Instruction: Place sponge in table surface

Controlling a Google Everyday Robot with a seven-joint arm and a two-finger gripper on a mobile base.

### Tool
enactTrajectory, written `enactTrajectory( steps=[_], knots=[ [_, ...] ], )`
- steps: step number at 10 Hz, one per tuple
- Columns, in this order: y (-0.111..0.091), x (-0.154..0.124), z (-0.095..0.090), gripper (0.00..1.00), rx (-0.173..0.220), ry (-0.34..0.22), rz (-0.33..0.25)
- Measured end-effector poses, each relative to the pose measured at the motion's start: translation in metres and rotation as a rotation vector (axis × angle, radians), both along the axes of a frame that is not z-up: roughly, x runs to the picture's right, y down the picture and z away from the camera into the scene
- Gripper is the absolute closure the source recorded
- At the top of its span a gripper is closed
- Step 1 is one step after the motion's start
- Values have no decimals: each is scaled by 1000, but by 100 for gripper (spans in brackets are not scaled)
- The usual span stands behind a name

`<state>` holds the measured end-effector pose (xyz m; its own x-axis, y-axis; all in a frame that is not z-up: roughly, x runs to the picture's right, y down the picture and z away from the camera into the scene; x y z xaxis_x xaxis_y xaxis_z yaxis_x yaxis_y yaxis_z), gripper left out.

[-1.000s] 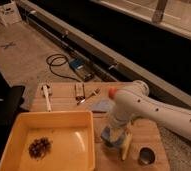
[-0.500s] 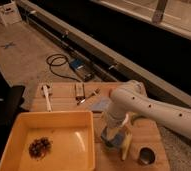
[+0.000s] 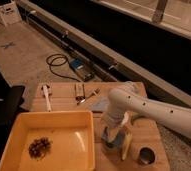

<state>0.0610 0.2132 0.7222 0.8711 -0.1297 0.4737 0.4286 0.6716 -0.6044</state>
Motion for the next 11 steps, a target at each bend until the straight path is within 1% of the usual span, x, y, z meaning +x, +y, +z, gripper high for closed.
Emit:
enactTrajectory(
  steps=[2, 4, 6, 7, 8, 9, 11],
  knots=[
    [5, -2, 3, 56, -7, 24, -38],
    [4, -1, 4, 77, 2, 30, -41],
    [2, -3, 2, 95, 11, 32, -44],
    [-2, -4, -1, 100, 24, 34, -39],
    [-6, -3, -4, 100, 36, 37, -32],
    [-16, -1, -14, 100, 71, 58, -26],
    [-37, 0, -33, 100, 132, 70, -14]
  ],
)
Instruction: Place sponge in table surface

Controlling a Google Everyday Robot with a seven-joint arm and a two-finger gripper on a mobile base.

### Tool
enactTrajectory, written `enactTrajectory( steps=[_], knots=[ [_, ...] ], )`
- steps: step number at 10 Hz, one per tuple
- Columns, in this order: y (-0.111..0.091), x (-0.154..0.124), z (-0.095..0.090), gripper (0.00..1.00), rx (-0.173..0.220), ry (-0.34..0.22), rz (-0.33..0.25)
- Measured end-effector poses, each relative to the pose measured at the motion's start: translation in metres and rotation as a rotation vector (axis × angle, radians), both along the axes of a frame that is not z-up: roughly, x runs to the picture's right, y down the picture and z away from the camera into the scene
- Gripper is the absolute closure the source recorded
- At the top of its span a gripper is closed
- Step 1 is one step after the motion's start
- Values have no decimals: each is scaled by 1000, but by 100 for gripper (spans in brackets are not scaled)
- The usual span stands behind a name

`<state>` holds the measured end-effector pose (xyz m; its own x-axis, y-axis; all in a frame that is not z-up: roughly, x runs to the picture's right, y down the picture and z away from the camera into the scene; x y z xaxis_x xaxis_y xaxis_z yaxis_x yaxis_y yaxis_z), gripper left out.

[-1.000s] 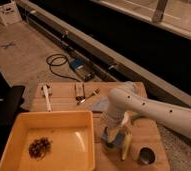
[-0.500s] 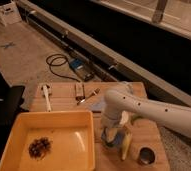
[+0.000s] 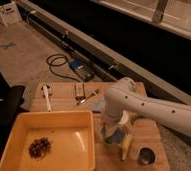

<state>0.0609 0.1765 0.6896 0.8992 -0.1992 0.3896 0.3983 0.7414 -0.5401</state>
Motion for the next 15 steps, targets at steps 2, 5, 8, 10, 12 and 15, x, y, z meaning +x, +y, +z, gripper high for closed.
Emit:
enactTrajectory(
  steps=[2, 5, 8, 10, 12, 15],
  knots=[
    [-21, 10, -13, 100, 65, 44, 17],
    [-55, 38, -13, 100, 139, 110, 55],
    [-121, 75, 0, 100, 229, 180, 120],
    [-171, 97, -9, 100, 319, 190, 178],
    [-223, 117, -6, 100, 420, 153, 256],
    [-251, 141, 4, 100, 454, 80, 369]
  ],
)
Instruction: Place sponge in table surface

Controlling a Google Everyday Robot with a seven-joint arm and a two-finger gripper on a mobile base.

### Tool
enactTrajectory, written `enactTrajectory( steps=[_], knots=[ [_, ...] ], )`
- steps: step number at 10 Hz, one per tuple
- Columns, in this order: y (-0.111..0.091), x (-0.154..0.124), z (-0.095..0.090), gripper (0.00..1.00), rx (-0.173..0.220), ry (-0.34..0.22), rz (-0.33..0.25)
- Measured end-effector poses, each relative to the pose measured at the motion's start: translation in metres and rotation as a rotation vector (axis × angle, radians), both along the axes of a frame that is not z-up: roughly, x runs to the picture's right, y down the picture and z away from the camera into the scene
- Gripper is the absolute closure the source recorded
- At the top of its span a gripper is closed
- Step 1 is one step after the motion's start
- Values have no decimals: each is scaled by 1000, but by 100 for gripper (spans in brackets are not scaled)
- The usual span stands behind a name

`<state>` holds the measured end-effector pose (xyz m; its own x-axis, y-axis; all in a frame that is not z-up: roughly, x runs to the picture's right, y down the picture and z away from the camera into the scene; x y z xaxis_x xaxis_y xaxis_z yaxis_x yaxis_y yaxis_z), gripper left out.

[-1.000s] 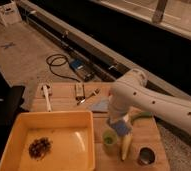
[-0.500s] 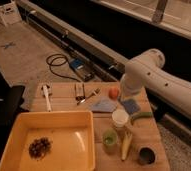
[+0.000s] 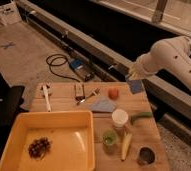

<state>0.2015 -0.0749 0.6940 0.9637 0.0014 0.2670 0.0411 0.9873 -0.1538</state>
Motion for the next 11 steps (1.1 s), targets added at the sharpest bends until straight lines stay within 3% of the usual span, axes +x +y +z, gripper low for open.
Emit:
enactTrajectory(
  steps=[6, 9, 11],
  knots=[
    [-10, 1, 7, 100, 24, -15, 27],
    [-44, 4, 47, 100, 37, -29, 68],
    [-56, 9, 90, 100, 9, -39, 118]
  ],
)
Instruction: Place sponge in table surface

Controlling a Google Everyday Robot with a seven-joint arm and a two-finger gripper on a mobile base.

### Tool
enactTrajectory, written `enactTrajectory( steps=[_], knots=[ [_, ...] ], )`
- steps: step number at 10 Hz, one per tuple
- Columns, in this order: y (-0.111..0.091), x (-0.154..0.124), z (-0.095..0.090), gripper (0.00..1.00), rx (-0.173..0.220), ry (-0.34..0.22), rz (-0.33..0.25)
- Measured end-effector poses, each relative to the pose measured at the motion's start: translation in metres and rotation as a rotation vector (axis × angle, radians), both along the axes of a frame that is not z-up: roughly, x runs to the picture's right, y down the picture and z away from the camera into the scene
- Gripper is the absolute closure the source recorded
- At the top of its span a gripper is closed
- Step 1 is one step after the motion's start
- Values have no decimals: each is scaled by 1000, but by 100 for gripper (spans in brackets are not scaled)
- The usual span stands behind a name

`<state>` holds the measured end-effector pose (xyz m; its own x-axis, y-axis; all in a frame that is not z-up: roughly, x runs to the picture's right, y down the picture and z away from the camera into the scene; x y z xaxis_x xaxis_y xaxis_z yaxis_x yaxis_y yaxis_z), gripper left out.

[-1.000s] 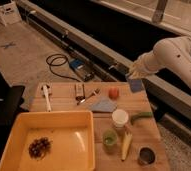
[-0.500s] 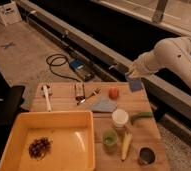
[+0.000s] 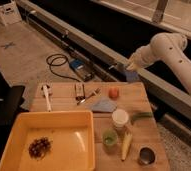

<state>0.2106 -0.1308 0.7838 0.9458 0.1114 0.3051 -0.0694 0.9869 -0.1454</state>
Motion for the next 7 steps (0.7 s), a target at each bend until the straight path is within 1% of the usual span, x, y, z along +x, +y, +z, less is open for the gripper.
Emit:
enactTrajectory(
  steps=[1, 2, 3, 4, 5, 6, 7],
  knots=[
    [2, 5, 13, 100, -14, -2, 25],
    [9, 11, 29, 100, -37, -3, 67],
    [23, 19, 45, 100, -65, 0, 119],
    [40, 28, 54, 100, -89, 8, 164],
    [55, 35, 59, 100, -111, 17, 197],
    [80, 43, 67, 100, -156, 31, 246],
    [92, 46, 71, 100, -186, 35, 281]
  ],
)
